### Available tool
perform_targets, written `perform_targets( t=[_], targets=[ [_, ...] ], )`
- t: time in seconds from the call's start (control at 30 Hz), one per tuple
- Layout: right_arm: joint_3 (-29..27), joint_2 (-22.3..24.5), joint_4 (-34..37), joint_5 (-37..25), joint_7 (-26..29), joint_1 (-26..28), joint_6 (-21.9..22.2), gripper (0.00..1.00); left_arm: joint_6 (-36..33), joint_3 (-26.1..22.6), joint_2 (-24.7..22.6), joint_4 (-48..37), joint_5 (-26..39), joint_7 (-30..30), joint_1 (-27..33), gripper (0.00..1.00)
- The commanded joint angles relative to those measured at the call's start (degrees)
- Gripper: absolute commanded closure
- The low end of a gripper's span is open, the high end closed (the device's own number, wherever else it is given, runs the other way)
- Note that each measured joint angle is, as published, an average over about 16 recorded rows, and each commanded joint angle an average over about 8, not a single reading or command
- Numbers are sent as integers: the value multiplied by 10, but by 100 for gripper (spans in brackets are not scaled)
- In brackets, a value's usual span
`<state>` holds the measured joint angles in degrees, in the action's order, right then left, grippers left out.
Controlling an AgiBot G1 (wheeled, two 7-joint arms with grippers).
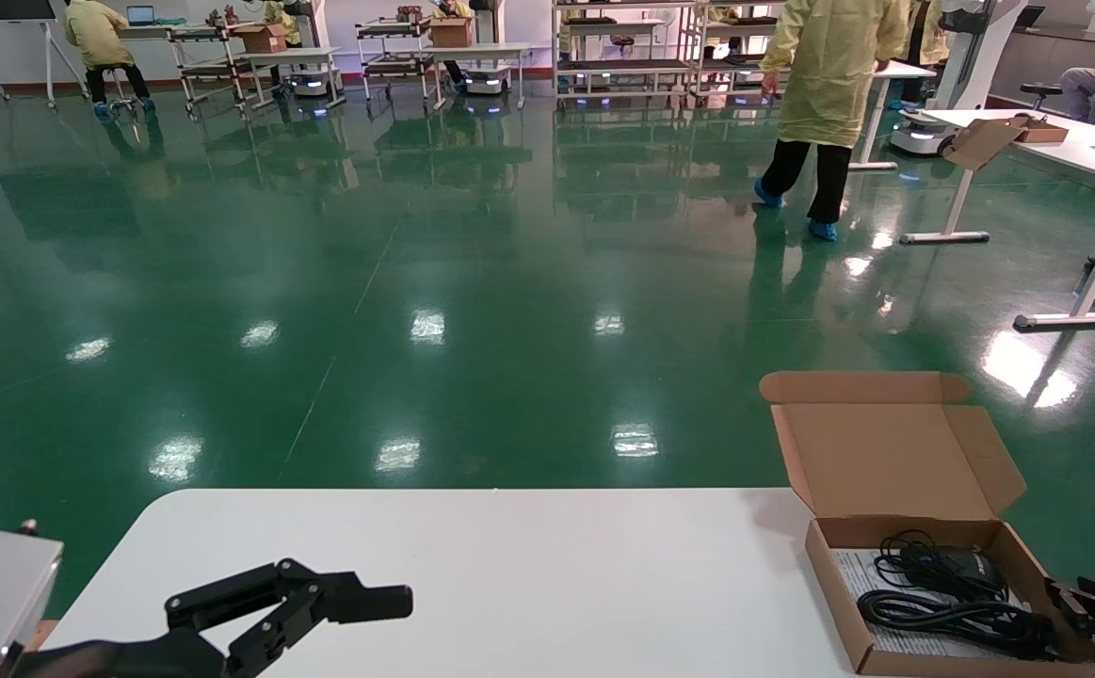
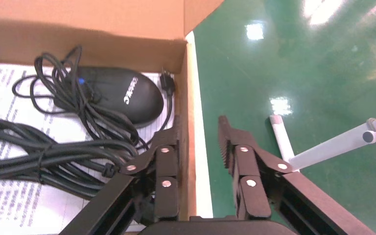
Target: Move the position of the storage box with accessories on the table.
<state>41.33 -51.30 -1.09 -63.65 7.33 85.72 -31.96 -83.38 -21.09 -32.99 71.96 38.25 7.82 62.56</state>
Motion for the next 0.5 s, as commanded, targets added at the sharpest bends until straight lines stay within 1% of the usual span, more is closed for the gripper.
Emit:
perform_targets(
  t=[0.03,0.27,0.5],
  targets=[
    [-4,1,-2,6,-2,-2,1,0,0,0,0,0,0,0,0,0],
    [-19,3,-9,27,-5,10,-12,0,0,0,0,0,0,0,0,0],
    [-22,-7,-6,32,2,44,-20,0,0,0,0,0,0,0,0,0]
  ],
)
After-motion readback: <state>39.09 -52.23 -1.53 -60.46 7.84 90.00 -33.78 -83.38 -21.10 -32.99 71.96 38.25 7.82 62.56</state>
